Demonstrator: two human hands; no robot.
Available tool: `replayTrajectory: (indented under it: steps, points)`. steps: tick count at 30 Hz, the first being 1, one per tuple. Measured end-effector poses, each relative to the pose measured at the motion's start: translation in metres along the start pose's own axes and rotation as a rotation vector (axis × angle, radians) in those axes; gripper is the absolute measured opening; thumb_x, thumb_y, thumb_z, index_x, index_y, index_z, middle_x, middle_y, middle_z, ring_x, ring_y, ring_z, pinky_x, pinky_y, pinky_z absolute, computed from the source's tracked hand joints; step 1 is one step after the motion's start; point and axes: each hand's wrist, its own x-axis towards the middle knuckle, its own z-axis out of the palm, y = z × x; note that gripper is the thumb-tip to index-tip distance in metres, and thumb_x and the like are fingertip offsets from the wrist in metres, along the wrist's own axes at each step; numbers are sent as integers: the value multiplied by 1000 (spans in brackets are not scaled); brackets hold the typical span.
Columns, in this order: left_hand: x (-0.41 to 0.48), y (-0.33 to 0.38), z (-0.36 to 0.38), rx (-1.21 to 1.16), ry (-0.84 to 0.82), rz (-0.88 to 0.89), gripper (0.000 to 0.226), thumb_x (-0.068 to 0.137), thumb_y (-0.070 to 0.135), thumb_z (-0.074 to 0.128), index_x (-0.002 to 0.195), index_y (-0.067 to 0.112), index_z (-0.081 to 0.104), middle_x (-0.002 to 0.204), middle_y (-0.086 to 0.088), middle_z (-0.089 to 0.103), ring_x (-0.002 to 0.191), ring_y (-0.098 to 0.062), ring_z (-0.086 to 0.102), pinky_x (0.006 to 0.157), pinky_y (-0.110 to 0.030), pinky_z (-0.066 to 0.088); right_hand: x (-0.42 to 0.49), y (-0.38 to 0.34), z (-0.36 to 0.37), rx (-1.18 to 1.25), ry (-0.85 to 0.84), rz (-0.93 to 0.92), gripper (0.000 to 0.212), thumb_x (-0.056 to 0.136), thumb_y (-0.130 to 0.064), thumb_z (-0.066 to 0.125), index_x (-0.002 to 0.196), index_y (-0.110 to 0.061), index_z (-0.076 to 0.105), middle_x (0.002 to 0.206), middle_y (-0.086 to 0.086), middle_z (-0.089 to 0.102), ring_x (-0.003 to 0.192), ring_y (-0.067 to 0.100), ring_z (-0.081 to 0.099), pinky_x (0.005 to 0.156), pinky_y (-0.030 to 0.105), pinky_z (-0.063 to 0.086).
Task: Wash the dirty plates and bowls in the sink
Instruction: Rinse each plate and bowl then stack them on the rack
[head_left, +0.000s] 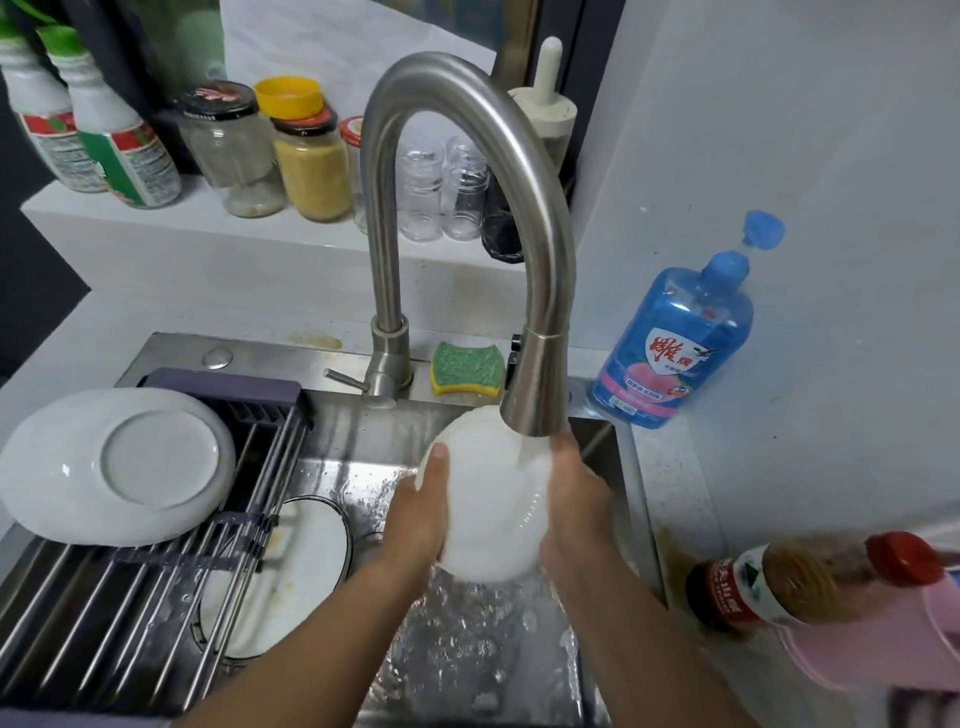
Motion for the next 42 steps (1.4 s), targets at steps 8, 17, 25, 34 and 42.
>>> replayTrajectory:
  steps: [8,17,25,34,42]
  points:
    - [-39,-20,9,-885,-193,-195,60,78,9,77,135,8,58,121,-17,73,111,-33,70,79,-56,61,0,32,7,278,-27,100,55,92,-66,55,107,-17,74,96,9,79,91,34,74,82,45,59]
    - [-26,-2,-45,-389,-392,-33,76,67,0,86,136,11,56,118,-18,73,103,-35,73,75,-45,62,19,25,-14,-160,-254,-12,76,63,-73,81,107,-11,77,100,16,77,94,40,74,89,61,57]
    - [-38,-5,-37,-650,-441,-82,94,53,17,101,135,3,56,127,-25,68,113,-39,69,79,-47,62,25,49,3,82,-184,136,87,63,-83,65,119,-18,74,113,16,75,107,40,70,100,62,50]
    - [-53,-1,-29,-394,-506,-39,58,74,-18,73,128,-3,58,116,-23,73,108,-36,72,86,-38,62,25,58,10,183,-71,114,63,89,-70,47,114,-19,74,105,9,78,102,35,71,95,54,56]
    - [-48,34,-57,72,-610,18,51,80,-21,69,121,10,59,80,2,75,61,-4,68,48,-18,51,41,21,11,-282,-91,-98,44,104,-54,43,93,-17,63,86,2,62,82,22,58,83,33,47]
